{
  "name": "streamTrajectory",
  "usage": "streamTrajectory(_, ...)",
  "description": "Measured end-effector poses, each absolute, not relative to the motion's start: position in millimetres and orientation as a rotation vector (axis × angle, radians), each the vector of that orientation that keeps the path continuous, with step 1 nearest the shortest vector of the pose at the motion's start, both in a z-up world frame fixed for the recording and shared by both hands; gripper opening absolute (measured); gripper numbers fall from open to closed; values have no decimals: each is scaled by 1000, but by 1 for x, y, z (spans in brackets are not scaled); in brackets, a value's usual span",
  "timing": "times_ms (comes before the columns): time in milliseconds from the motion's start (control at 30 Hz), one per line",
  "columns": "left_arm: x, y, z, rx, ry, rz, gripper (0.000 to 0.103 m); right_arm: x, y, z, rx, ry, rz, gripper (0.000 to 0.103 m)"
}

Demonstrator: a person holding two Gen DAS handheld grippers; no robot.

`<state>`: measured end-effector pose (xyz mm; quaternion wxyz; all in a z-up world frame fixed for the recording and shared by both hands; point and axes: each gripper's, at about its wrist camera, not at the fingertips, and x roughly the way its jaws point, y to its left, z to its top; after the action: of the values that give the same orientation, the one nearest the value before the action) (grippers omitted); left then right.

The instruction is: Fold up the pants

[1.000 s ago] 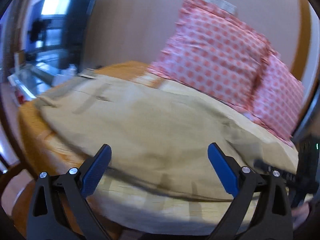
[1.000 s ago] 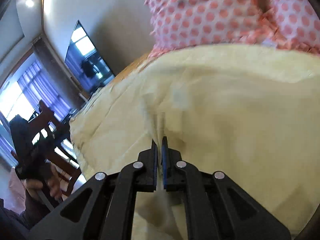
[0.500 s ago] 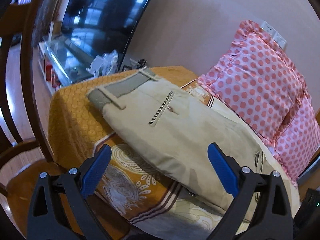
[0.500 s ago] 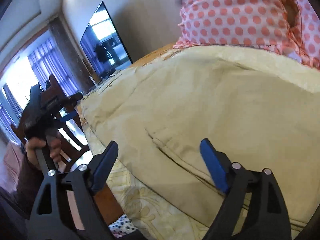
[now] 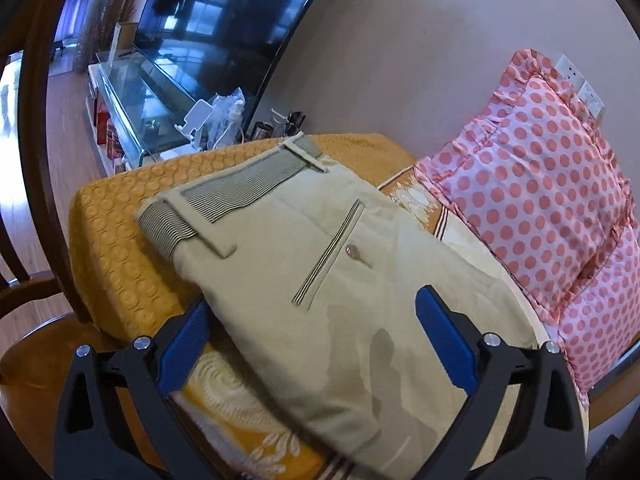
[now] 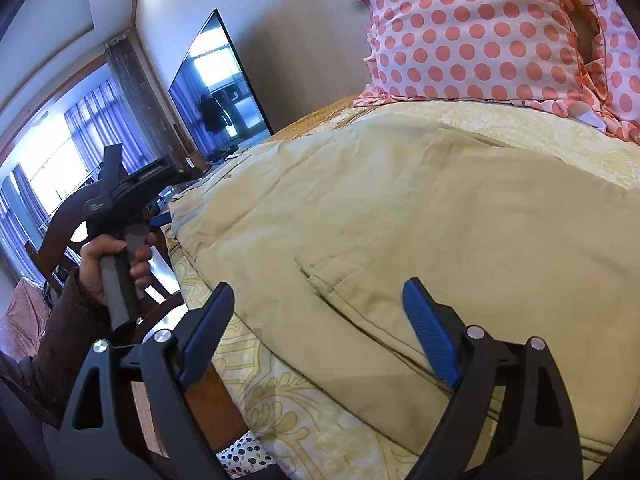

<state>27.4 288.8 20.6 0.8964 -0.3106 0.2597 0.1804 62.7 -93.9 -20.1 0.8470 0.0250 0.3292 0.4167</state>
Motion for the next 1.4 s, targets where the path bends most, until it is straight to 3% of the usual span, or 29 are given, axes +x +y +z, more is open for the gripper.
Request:
streamTrajectory(33, 28, 286, 20, -649, 526, 374, 96, 62, -94, -20, 51, 689, 880, 87)
streamTrajectory(67, 28, 284, 19, -665, 517, 358, 79, 62, -94, -21, 49, 684, 881, 87)
streamTrajectory(133, 28, 284, 16, -709, 511, 328, 68, 61, -94, -21, 46, 677, 883, 87)
streamTrajectory(267, 20, 291, 18, -741, 473, 357, 16, 61, -95, -22, 49, 672, 889, 88)
streamTrajectory(500, 36, 259, 65, -521, 443, 282, 10, 61, -107, -19, 124, 680, 906, 87)
streamTrajectory(667, 55, 184, 119, -339, 394, 107, 9, 51, -140, -10, 202, 646, 893, 87)
streamTrajectory(833, 54, 51, 150, -124, 342, -236, 9, 34, -206, -6, 285, 586, 743, 87)
streamTrajectory(1033, 41, -83, 76, 30, 564, -605, 9, 15, -306, -14, 443, 545, 471, 88)
streamTrajectory(1167, 37, -113, 32, 78, 698, -666, 10, 12, -351, -17, 555, 540, 370, 88)
streamTrajectory(1267, 23, -111, 37, 124, 659, -647, 13, 18, -364, -10, 628, 515, 391, 88)
streamTrajectory(1333, 14, -106, 48, 104, 644, -659, 25, 28, -364, -5, 670, 515, 446, 84)
streamTrajectory(1367, 9, -98, 56, 88, 622, -658, 52, 36, -361, -3, 686, 524, 478, 83)
streamTrajectory(1400, 4, -92, 64, 80, 591, -633, 89, 41, -359, -1, 694, 534, 499, 82)
